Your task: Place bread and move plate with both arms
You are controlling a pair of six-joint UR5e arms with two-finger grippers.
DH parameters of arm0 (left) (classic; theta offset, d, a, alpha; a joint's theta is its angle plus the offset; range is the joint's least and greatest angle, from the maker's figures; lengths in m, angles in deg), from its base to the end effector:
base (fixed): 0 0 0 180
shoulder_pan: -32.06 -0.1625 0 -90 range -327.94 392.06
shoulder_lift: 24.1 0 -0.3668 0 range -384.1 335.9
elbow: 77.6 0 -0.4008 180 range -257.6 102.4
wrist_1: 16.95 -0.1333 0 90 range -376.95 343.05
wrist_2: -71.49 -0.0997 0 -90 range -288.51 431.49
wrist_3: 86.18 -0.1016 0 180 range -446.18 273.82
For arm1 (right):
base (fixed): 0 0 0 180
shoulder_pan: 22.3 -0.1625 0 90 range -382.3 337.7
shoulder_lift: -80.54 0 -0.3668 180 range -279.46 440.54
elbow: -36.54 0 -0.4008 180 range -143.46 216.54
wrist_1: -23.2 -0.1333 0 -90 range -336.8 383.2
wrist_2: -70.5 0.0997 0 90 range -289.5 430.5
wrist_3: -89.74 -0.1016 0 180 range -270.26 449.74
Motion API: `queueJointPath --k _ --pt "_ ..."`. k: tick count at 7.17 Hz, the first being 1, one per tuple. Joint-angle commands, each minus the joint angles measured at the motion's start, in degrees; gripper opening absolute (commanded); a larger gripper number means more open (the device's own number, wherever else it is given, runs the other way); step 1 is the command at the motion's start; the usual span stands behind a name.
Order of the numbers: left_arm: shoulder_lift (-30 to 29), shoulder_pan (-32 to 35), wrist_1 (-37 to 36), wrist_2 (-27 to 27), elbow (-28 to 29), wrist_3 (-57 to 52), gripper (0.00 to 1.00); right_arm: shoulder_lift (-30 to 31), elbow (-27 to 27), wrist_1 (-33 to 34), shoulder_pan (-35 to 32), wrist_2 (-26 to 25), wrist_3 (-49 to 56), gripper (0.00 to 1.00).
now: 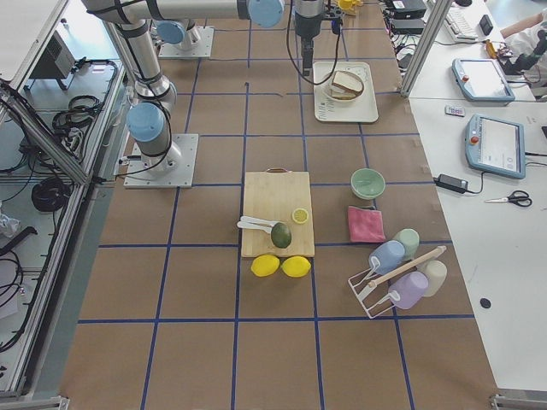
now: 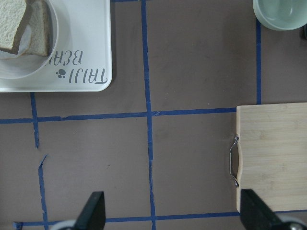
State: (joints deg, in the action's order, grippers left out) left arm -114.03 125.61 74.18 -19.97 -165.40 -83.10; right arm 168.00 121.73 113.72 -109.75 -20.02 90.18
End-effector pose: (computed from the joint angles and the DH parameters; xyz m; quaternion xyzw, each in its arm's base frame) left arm -0.1615 -0.4927 0.4456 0.0040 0.9999 -0.0107 0.0121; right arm 0.1091 -0.5266 0.4482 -0.0185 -0.9995 0.0242 0.0052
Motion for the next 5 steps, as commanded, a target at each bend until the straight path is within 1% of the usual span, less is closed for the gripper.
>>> queueJointPath --k 1,5 --pt "0.10 -0.03 -2.71 -0.21 -0.88 0.08 1.00 -0.01 -0.02 0.10 0.09 0.00 0.00 1.00" --pt "0.28 -0.03 -2.80 -0.21 -0.88 0.17 1.00 -0.01 -0.02 0.01 0.09 0.61 -0.26 1.00"
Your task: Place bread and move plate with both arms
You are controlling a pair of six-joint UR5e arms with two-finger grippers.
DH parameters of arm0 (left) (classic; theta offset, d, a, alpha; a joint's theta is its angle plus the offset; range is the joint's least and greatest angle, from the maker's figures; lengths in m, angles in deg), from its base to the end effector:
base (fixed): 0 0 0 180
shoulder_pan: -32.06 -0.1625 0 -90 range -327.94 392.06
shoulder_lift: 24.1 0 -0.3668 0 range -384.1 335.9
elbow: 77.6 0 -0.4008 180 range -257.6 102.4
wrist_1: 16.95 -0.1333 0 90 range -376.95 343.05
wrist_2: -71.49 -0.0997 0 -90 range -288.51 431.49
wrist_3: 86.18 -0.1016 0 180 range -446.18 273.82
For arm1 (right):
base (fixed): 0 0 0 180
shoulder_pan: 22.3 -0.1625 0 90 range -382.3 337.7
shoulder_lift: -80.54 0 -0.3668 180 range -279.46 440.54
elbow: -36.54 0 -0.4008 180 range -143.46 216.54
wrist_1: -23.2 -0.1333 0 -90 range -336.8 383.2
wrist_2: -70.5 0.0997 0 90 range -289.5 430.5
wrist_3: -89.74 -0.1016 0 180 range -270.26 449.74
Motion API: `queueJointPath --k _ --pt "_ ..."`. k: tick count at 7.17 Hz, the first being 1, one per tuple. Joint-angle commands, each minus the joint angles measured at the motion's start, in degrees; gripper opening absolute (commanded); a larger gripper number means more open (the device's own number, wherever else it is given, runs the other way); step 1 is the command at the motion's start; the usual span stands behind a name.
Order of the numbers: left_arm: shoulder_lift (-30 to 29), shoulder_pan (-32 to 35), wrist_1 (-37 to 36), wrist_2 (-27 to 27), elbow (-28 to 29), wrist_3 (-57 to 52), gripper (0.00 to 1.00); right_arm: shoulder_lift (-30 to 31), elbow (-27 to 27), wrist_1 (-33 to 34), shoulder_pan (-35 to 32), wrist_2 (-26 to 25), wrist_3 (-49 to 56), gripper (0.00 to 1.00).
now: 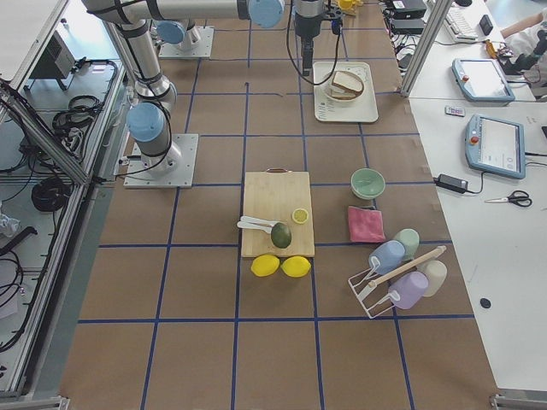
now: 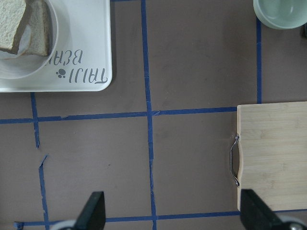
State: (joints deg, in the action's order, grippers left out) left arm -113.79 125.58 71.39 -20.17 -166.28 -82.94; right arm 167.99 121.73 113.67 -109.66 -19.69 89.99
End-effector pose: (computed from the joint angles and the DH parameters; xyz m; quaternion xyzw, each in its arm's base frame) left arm -0.1611 -0.4951 0.4450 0.0020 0.9995 -0.0295 0.0128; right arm 0.1088 -0.5268 0.4480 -0.0209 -0.9995 0.0238 0.0023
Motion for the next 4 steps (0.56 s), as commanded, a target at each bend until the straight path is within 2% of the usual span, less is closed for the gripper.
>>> queueJointPath --k 1,4 --pt "0.05 0.00 -0.01 -0.01 0.00 0.01 1.00 0.00 -0.02 -0.03 0.00 -0.16 0.01 1.00" --pt "0.31 -0.09 -0.01 -0.01 0.00 -0.08 1.00 -0.09 -0.02 0.15 0.00 -0.25 0.10 1.00"
